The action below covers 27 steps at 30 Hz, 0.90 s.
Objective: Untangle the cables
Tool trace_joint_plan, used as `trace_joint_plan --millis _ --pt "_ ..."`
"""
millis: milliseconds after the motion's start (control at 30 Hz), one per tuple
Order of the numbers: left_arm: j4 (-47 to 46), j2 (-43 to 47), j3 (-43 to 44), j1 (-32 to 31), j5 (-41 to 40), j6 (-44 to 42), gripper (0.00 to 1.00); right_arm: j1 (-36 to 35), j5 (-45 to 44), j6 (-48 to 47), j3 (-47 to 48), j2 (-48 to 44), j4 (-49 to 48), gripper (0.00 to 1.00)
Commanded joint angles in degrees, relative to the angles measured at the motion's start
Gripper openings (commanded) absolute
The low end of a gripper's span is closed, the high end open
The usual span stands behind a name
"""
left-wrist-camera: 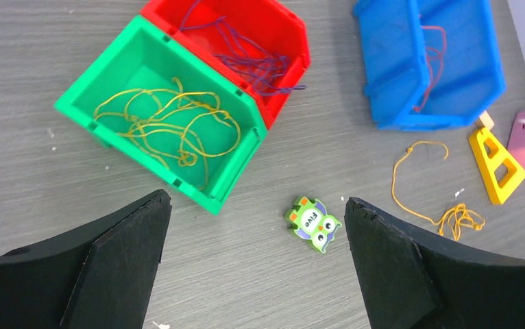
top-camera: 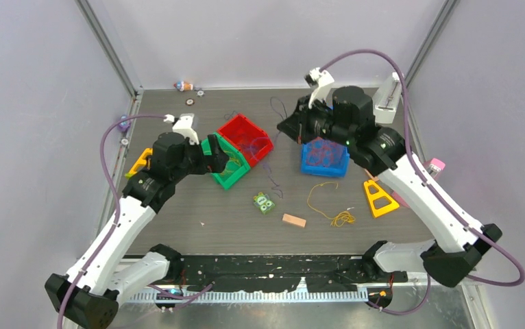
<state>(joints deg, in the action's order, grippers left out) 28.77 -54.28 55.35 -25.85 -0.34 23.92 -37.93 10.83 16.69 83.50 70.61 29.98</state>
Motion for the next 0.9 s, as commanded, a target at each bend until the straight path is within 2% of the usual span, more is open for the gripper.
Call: trace_joint_plan --millis 0,367,700,867 --pt "-3.0 2.1 -2.8 3.3 2.4 3.6 1.0 -0.1 0.9 0.9 8.7 6.2 -1.5 0.05" --pt "-1.1 6.9 -6.1 6.9 1.2 5.2 1.0 0.9 -1.1 5.9 13.3 21.0 -17.0 0.05" --pt "4.8 12.4 -5.0 8.1 -2.3 2.7 1.0 2.4 -7.9 8.4 22.3 42.6 -34.6 0.05" --pt "6.0 13.9 -5.1 8.2 -3.0 1.9 1.0 2.6 -13.7 3.3 30.8 53.4 -32.5 0.05"
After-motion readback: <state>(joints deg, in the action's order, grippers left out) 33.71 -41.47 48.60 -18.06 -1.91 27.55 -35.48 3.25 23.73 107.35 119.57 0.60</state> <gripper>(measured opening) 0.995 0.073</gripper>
